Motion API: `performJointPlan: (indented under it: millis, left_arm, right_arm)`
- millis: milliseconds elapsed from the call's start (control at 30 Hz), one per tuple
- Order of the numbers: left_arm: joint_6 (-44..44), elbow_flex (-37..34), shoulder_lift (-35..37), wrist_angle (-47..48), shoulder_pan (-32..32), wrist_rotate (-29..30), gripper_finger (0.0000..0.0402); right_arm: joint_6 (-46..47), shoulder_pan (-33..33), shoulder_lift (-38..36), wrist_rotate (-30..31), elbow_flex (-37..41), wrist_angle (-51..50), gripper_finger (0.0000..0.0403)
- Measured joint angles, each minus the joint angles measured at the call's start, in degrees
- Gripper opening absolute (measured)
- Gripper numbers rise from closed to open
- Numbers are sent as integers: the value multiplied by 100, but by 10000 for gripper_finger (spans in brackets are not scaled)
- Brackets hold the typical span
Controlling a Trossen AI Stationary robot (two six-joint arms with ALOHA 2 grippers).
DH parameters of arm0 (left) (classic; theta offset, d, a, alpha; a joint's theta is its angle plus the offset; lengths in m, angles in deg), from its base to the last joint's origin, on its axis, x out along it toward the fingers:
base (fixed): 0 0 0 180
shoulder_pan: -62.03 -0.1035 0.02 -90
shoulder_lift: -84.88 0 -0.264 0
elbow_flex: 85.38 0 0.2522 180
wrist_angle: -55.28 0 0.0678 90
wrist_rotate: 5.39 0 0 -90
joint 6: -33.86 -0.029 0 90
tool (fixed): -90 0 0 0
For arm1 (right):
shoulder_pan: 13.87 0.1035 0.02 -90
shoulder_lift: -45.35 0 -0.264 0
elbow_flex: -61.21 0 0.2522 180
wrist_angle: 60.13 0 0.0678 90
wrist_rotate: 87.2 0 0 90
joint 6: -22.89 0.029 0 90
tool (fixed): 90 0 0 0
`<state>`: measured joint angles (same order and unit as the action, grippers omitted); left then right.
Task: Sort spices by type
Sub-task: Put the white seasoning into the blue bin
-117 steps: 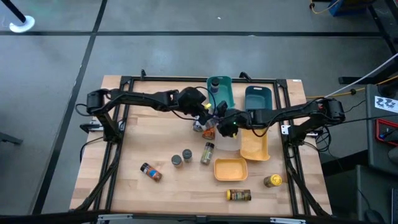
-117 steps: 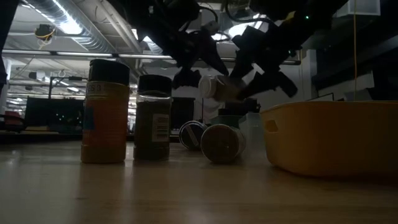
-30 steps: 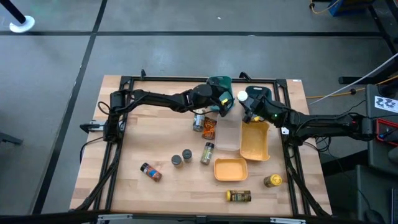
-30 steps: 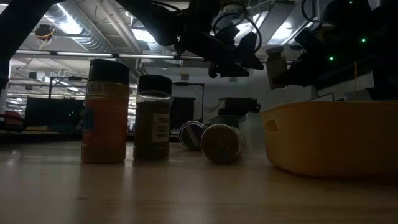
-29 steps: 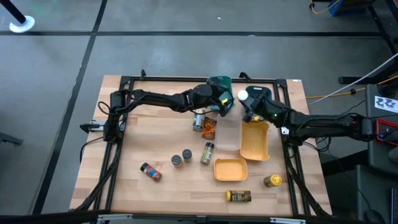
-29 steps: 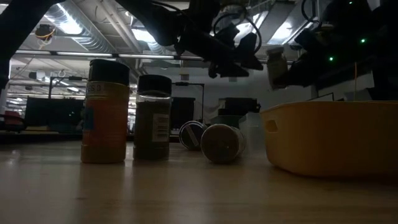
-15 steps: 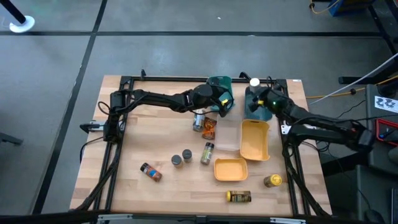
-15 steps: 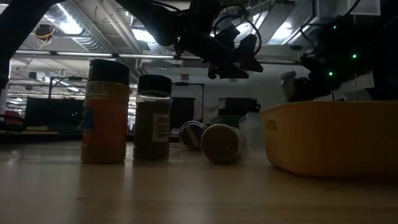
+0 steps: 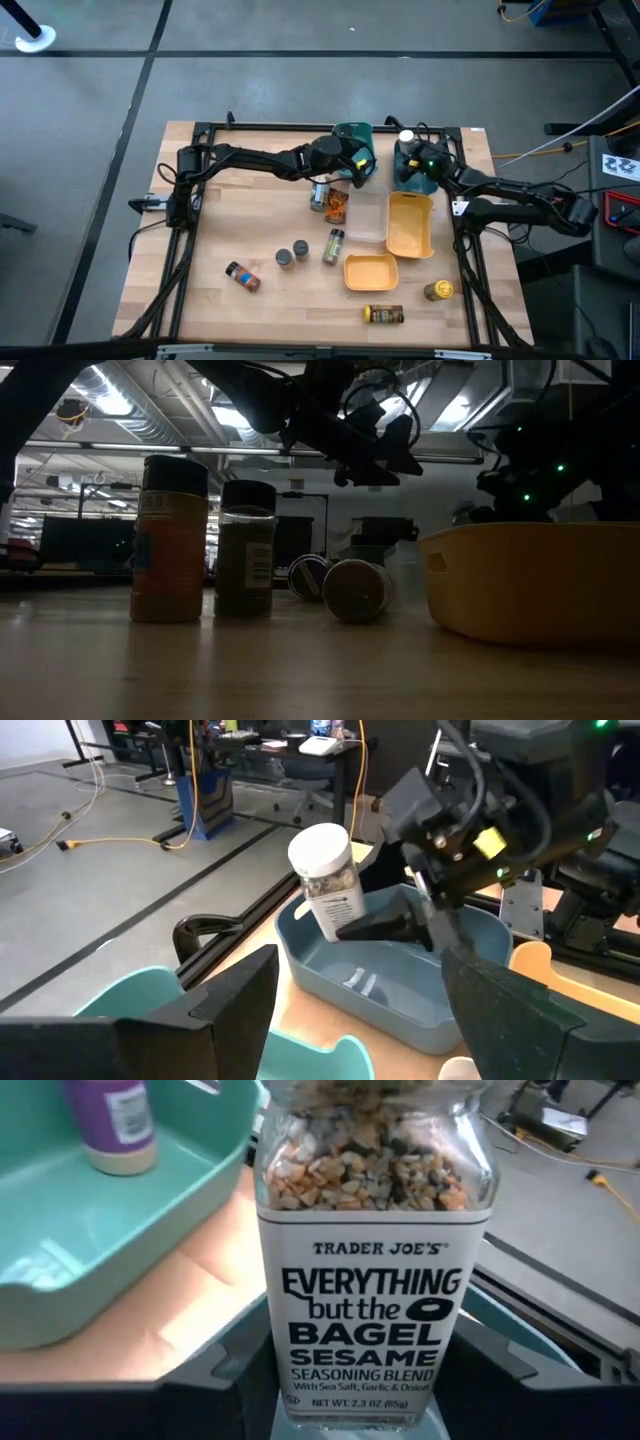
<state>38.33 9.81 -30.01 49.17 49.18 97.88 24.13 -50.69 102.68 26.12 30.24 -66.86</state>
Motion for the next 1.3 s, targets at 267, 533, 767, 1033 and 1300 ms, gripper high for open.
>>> performJointPlan:
  millis: [267, 533, 767, 1033, 1300]
  left_arm:
    - [0, 0, 0, 0, 6, 0, 265]
    - [0, 0, 0, 0, 7, 0, 265]
    - [0, 0, 0, 0, 7, 2, 265]
    - [0, -2, 0, -4, 7, 0, 265]
    - [0, -4, 2, -2, 7, 0, 265]
  right_arm:
    - [2, 4, 720, 257, 0, 616, 205]
    - [-4, 0, 1229, 266, 2, 917, 205]
    - [-166, -70, 1615, 240, 4, 1408, 205]
    - [-154, -569, 1752, -505, 8, 1624, 205]
    - [-152, -610, 1754, -585, 7, 1690, 210]
